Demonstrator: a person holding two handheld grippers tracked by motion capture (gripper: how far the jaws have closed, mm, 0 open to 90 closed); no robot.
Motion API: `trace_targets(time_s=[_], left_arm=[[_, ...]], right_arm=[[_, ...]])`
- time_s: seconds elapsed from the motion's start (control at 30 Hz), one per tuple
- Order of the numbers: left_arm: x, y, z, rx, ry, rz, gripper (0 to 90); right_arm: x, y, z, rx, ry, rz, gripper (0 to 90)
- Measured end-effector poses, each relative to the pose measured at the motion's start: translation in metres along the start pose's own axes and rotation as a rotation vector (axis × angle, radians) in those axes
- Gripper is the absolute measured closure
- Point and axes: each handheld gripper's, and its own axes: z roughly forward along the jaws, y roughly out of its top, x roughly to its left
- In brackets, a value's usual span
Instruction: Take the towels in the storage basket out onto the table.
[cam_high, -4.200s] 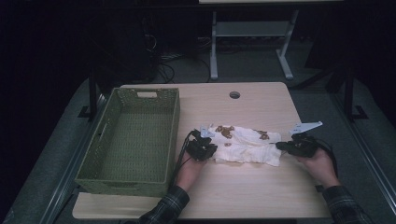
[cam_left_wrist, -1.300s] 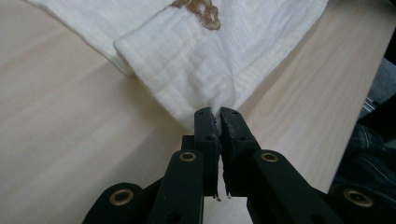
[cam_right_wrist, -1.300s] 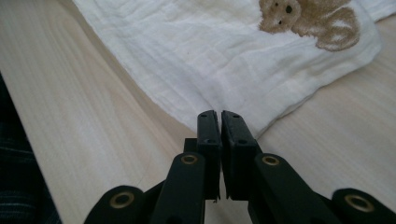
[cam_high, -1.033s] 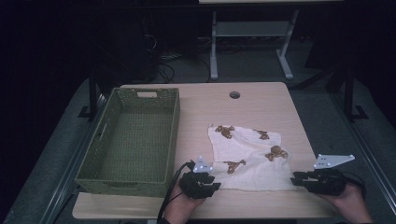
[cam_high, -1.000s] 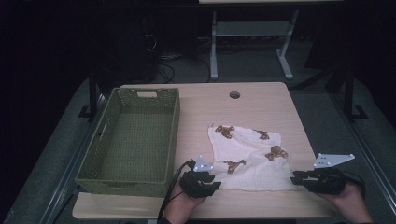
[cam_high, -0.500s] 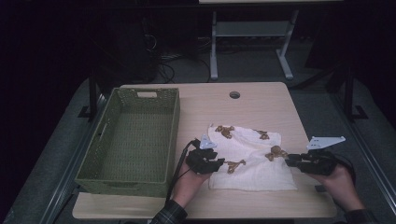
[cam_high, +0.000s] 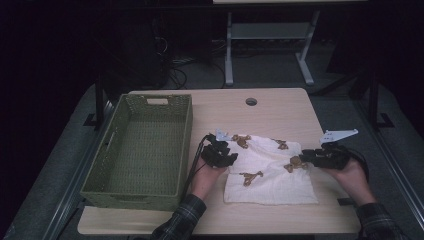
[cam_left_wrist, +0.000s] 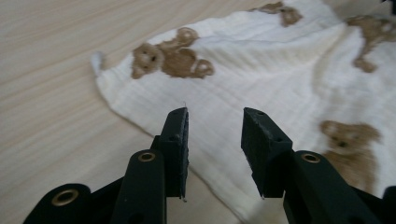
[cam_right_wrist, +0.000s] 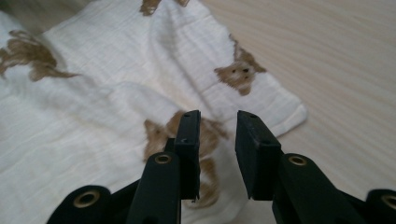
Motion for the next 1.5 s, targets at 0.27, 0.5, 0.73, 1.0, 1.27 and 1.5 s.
trace_targets(time_s=[0.27,0.5,0.73,1.0,1.27,1.5], left_arm=[[0.023,0.011,0.022,0.001,0.059,-0.022,61.0],[0.041,0.021,0.040,0.007,0.105,-0.050,60.1],[0.054,0.034,0.048,0.010,0.159,-0.059,59.5],[0.059,0.030,0.059,0.064,0.184,-0.059,67.1],[0.060,0.029,0.062,0.060,0.159,-0.054,86.4],[0.065,0.038,0.052,0.011,0.170,-0.090,87.3]], right_arm=[[-0.028,0.015,0.014,-0.009,-0.035,0.016,70.2],[-0.049,0.023,0.032,0.012,-0.034,0.051,69.1],[-0.060,0.019,0.047,0.060,-0.064,0.071,69.2],[-0.060,0.015,0.051,0.081,-0.062,0.070,77.6],[-0.057,0.015,0.052,0.085,-0.049,0.056,85.4],[-0.060,0.029,0.041,0.042,-0.059,0.044,85.8]])
